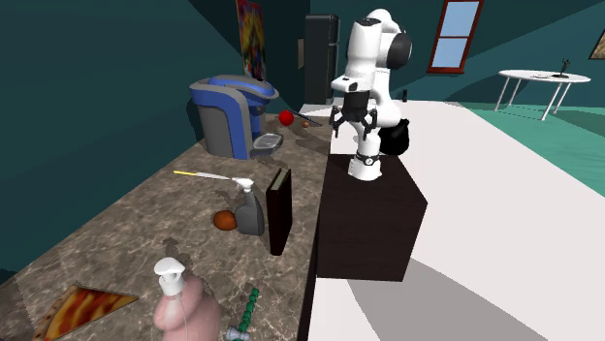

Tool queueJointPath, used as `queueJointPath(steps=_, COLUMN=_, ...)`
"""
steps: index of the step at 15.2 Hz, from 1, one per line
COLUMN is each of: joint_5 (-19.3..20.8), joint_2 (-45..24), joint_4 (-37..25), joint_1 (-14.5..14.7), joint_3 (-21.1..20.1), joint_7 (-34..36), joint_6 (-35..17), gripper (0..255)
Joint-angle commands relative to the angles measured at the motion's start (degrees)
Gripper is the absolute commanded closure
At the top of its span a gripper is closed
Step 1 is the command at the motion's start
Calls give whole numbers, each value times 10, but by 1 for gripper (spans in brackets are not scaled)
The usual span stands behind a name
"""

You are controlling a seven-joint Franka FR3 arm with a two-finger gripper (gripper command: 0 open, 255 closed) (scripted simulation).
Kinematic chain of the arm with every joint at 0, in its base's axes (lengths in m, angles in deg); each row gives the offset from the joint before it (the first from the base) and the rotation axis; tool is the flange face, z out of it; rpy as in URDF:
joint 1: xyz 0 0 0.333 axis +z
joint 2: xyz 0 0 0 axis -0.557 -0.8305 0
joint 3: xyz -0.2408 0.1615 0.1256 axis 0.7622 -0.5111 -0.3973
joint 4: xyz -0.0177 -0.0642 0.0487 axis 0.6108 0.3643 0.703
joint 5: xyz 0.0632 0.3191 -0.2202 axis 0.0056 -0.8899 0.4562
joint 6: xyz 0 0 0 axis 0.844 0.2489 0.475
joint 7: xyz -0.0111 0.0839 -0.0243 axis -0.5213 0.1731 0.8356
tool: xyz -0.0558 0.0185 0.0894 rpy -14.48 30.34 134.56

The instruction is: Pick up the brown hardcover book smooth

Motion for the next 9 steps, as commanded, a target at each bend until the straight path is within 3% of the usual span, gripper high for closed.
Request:
queueJointPath(steps=1, joint_5=-3, joint_2=-41, joint_4=-25, joint_1=-5, joint_3=21, joint_7=-25, joint_6=-18, gripper=0)
queueJointPath(steps=9, joint_5=-52, joint_2=-202, joint_4=-144, joint_1=-26, joint_3=83, joint_7=-121, joint_6=-59, gripper=0)
